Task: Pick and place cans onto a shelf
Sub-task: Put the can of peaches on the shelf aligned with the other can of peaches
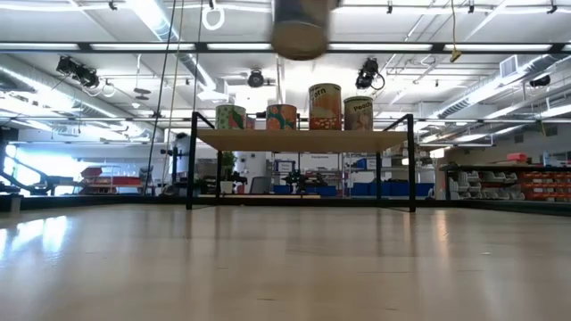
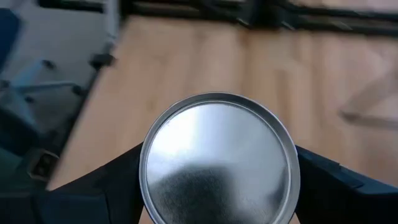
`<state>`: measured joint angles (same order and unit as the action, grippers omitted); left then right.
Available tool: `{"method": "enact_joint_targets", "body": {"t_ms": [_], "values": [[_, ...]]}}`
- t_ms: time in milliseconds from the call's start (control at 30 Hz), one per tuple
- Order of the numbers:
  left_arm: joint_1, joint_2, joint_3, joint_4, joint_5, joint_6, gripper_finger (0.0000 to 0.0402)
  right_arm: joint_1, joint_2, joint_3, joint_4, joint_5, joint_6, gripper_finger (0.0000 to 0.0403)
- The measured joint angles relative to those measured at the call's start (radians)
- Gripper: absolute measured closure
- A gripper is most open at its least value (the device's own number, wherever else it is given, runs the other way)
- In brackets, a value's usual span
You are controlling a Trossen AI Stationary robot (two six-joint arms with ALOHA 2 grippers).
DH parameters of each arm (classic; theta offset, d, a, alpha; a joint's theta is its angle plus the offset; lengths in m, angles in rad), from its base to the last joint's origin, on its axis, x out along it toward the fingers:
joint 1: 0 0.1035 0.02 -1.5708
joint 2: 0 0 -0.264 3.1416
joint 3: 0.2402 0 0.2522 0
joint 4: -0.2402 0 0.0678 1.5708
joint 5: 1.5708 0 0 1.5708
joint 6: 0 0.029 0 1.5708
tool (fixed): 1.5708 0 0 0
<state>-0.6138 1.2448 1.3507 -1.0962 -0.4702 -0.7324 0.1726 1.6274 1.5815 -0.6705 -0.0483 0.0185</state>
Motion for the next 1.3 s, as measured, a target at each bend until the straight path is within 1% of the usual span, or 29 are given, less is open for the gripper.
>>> {"method": "enact_joint_targets", "body": {"t_ms": [100,200,300,400,500,633,800,900,967,1067,1200,1300], "values": [[0.022,-0.030,0.029,0.000,0.000,0.041,0.0214,-0.029,-0.115,-0.019,-0.163,0.104,0.024,0.0084],[0.055,-0.041,0.049,0.013,-0.004,0.082,0.0214,-0.067,-0.218,-0.025,-0.287,0.237,0.067,0.0083],[0.091,-0.043,0.051,0.071,-0.008,0.150,0.0214,-0.128,-0.285,-0.041,-0.359,0.349,0.112,0.0083],[0.119,-0.043,0.051,0.127,-0.007,0.234,0.0214,-0.208,-0.333,-0.072,-0.365,0.400,0.137,0.0082],[0.150,-0.043,0.051,0.173,-0.006,0.295,0.0214,-0.294,-0.364,-0.124,-0.335,0.385,0.118,0.0082],[0.171,-0.048,0.051,0.195,-0.008,0.299,0.0214,-0.389,-0.373,-0.213,-0.251,0.362,0.054,0.0082],[0.156,-0.059,0.051,0.192,0.037,0.262,0.0214,-0.500,-0.368,-0.309,-0.106,0.286,0.010,0.0081],[0.148,-0.073,0.052,0.193,0.048,0.224,0.0214,-0.556,-0.369,-0.336,-0.079,0.275,0.006,0.0081],[0.138,-0.078,0.051,0.195,0.049,0.215,0.0214,-0.592,-0.369,-0.344,-0.064,0.240,0.004,0.0081],[0.139,-0.088,0.051,0.208,0.045,0.215,0.0214,-0.633,-0.369,-0.353,-0.055,0.199,0.010,0.0080],[0.143,-0.091,0.051,0.221,0.034,0.222,0.0214,-0.660,-0.369,-0.369,-0.032,0.158,0.013,0.0076],[0.152,-0.091,0.051,0.219,0.020,0.229,0.0214,-0.669,-0.369,-0.396,0.007,0.150,0.015,0.0066]]}}
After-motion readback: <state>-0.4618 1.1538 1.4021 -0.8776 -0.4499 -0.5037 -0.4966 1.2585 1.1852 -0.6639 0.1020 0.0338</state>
